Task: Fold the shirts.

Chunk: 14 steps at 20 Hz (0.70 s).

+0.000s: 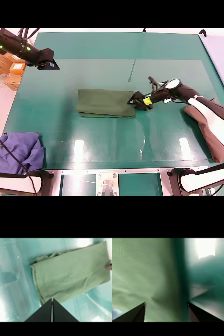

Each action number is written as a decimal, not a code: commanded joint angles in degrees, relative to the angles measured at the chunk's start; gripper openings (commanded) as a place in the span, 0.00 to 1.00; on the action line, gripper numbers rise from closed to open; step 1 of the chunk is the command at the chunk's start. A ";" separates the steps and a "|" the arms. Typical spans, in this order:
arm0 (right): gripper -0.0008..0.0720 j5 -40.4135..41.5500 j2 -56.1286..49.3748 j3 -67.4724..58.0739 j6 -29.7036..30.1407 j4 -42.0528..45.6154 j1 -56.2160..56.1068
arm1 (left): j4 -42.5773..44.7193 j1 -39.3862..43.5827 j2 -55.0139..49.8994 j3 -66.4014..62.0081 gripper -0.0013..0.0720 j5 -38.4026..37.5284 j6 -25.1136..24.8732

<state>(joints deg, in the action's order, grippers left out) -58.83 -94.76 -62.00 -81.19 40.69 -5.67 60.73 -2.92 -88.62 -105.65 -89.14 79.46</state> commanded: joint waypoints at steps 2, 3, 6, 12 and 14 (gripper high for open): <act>0.56 3.61 -5.44 -1.84 8.37 -14.64 -4.00 | 0.02 -0.04 0.04 0.00 0.06 0.07 0.04; 0.19 3.39 -5.57 -4.09 8.44 -14.69 -4.15 | 0.07 -0.04 0.04 0.00 0.06 -0.07 0.07; 0.03 -0.59 -2.93 -11.10 8.15 -14.51 -1.46 | 0.63 -0.04 0.04 0.00 0.06 -0.13 0.09; 0.03 -9.16 12.87 -19.78 2.49 -9.07 20.06 | 0.63 -0.04 0.04 0.00 0.06 -0.90 0.00; 0.03 -13.35 16.37 -21.70 0.52 -4.94 28.72 | 0.63 -0.04 0.04 0.00 0.06 -0.94 -0.02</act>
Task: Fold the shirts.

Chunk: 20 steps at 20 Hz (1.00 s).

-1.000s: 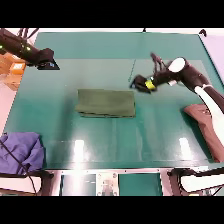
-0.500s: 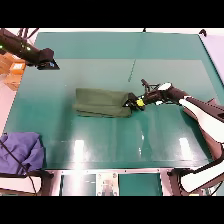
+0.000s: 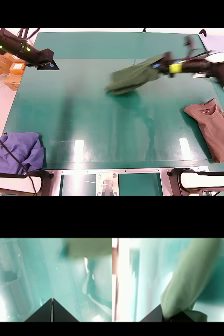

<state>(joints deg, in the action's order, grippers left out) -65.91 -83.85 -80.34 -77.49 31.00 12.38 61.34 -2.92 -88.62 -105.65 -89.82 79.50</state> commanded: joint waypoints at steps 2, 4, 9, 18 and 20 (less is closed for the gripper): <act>0.03 -9.51 7.65 -4.61 -3.76 7.21 19.10 | 0.02 -0.04 0.04 0.00 0.06 -0.28 -0.04; 0.03 -11.85 8.28 -5.53 -3.74 7.43 27.85 | 0.00 -0.04 0.04 0.00 0.06 -0.26 -0.07; 0.03 -12.61 7.54 -5.97 -2.29 7.45 45.27 | 0.00 -0.04 0.04 0.00 0.06 -0.15 -0.07; 0.03 -19.04 6.45 -11.39 -1.22 13.66 52.92 | 0.00 -0.04 0.04 0.00 0.06 -0.04 -0.09; 0.03 -23.41 6.60 -11.63 -3.82 21.33 53.11 | 0.00 -0.04 0.02 0.00 0.06 -0.07 -0.17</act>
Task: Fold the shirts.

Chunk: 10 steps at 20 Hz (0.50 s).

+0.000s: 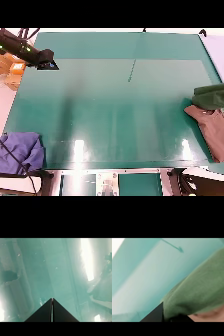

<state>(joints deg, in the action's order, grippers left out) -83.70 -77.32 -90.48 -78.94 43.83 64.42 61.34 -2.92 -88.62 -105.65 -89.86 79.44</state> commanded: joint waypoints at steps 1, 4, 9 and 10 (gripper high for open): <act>0.03 -7.76 0.07 -1.44 -2.91 12.11 1.03 | 0.00 -0.04 0.04 0.00 0.06 -0.02 -0.46; 0.03 -13.03 0.13 0.11 -11.43 23.04 1.03 | 0.00 -0.04 0.02 0.00 0.06 -0.35 -0.74; 0.03 -17.99 0.09 10.84 -18.82 40.41 1.03 | 0.00 -0.04 0.02 0.00 0.06 -0.70 -1.95; 0.03 -17.20 0.02 14.27 -18.84 42.45 1.03 | 0.00 -0.04 0.02 0.00 0.06 -0.70 -1.95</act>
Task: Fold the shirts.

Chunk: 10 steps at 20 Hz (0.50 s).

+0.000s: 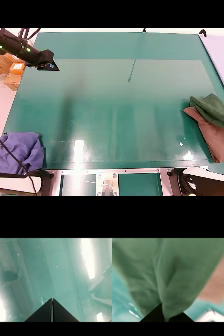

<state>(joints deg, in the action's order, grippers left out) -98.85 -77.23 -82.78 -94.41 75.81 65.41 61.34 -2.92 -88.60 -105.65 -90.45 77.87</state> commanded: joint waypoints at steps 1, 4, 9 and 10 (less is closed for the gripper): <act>0.05 -0.74 -0.09 10.08 -3.61 12.33 0.04 | 0.00 -0.04 0.00 0.00 0.06 -0.09 -0.37; 0.71 2.29 -0.31 17.73 -5.49 16.92 0.04 | 0.00 -0.04 0.00 0.00 0.06 -0.09 -0.37; 0.72 4.85 -1.62 9.51 -7.67 4.92 -2.01 | -0.07 -0.04 0.00 0.00 0.06 0.00 -0.33; 0.40 6.40 -1.62 6.32 -5.18 -1.01 -3.85 | -0.09 -0.04 0.02 0.00 0.06 0.04 -0.28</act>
<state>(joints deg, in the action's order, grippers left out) -95.55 -78.50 -71.57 -101.25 85.32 63.92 61.30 -2.92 -88.62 -105.65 -90.52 77.52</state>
